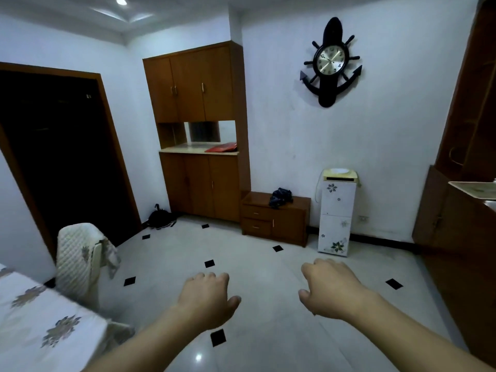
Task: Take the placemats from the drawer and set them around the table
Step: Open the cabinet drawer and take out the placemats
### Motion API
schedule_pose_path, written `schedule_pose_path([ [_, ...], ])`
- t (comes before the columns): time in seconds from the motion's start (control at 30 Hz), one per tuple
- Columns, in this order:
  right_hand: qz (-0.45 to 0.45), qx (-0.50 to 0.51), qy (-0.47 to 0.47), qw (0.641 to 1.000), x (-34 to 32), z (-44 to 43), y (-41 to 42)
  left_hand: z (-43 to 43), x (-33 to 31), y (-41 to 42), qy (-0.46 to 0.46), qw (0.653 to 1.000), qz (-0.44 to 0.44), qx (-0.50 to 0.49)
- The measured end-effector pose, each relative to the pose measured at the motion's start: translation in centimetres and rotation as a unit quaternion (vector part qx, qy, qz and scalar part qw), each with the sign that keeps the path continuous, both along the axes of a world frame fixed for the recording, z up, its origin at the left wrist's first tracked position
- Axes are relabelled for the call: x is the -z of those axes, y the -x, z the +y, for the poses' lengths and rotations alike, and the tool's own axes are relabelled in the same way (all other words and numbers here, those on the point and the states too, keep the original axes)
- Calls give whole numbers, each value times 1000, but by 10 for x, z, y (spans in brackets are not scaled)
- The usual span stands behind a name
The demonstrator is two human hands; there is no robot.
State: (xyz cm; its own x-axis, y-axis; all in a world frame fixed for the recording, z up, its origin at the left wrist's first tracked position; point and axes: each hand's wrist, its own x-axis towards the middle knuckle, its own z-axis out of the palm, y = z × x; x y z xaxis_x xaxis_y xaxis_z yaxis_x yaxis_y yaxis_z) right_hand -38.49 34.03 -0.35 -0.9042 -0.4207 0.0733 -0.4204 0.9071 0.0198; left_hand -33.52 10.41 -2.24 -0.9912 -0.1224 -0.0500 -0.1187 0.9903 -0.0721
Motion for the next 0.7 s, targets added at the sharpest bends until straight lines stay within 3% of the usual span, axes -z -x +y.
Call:
schedule_pose_path([
  [0.7, -3, 6, 12, 1000, -3, -100, 401, -99, 5, 420, -15, 999, 5, 48],
])
